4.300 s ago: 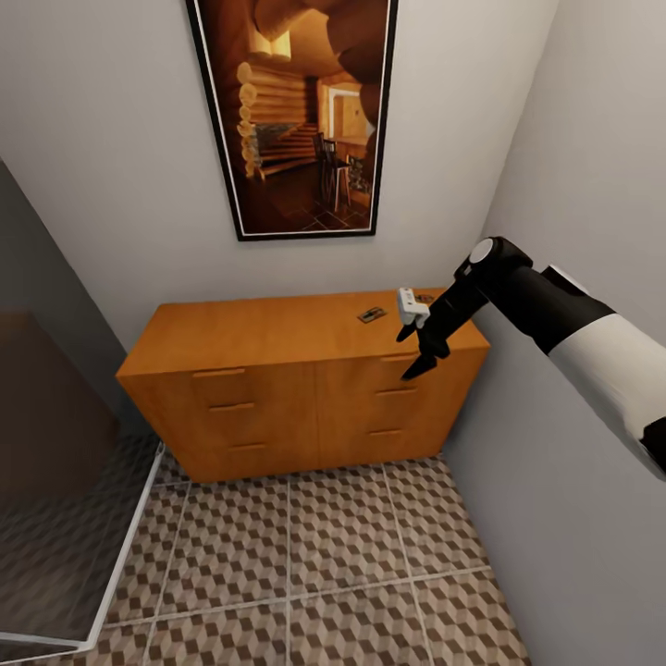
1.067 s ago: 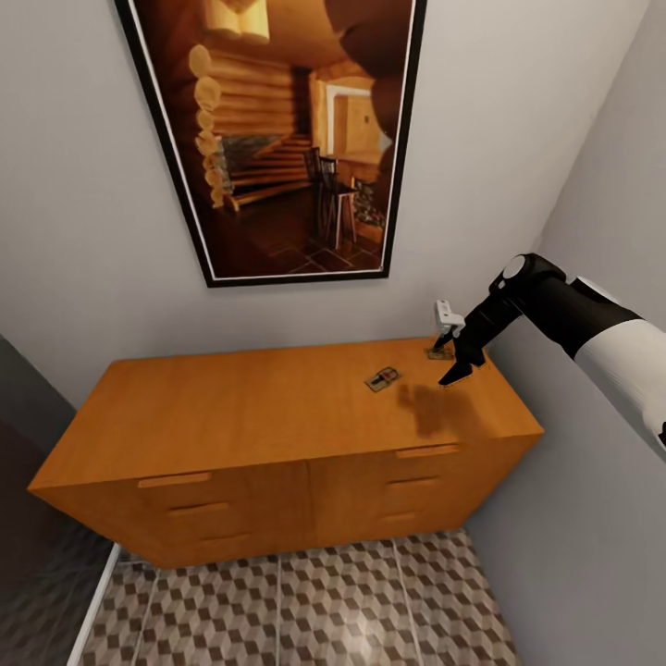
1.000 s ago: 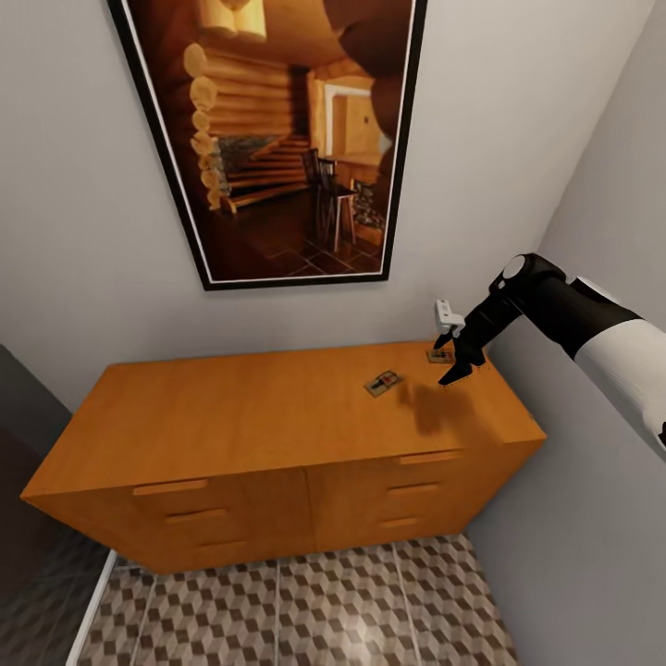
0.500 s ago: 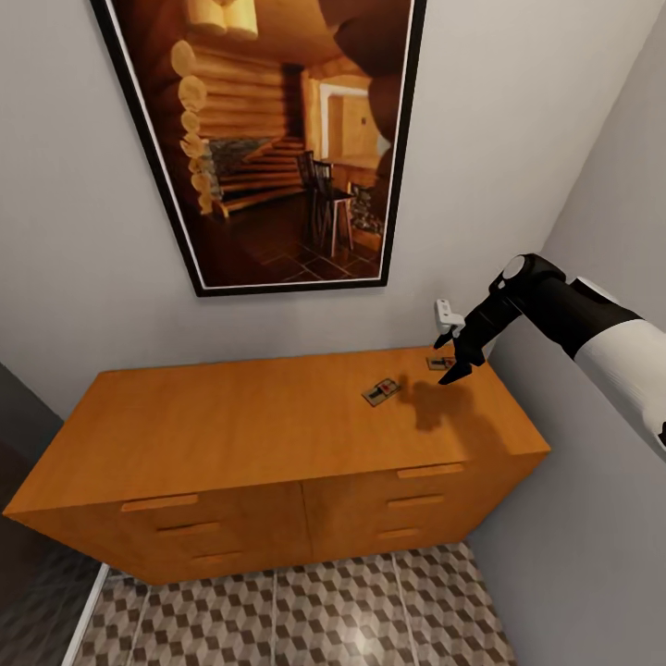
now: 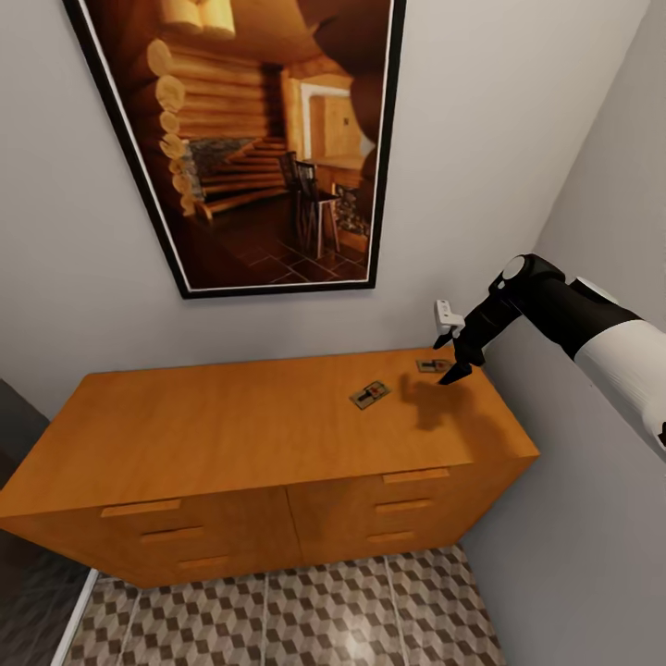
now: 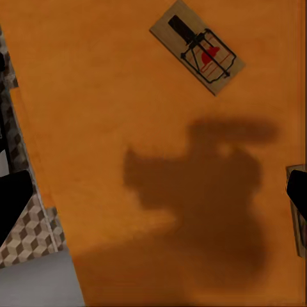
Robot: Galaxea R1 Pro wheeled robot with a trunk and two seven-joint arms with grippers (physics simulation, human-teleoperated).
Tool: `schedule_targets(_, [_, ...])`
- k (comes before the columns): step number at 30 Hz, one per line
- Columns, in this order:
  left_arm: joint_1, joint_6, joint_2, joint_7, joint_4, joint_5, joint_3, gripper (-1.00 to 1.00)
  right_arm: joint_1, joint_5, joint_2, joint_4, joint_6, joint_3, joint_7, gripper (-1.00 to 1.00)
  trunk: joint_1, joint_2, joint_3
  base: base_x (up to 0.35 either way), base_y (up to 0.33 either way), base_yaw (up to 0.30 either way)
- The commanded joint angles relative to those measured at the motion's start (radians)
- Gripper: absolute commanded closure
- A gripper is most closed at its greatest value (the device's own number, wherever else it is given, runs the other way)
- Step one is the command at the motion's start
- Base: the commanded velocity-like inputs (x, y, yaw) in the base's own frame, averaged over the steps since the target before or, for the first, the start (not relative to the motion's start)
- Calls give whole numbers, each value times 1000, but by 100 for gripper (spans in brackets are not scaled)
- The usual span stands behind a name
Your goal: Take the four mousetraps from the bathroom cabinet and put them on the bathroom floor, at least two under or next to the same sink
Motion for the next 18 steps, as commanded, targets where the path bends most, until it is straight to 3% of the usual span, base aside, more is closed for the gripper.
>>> schedule_targets(1, [0, -3, 0, 1, 1, 5, -8, -100, -1, 1, -1, -2, 11, 3, 3, -100, 1, -2, -2, 45, -55, 0])
schedule_targets(18, [0, -3, 1, 1, 1, 5, -8, -100, -1, 1, 0, 18, 10, 3, -6, -100, 1, -2, -2, 8, -10, 0])
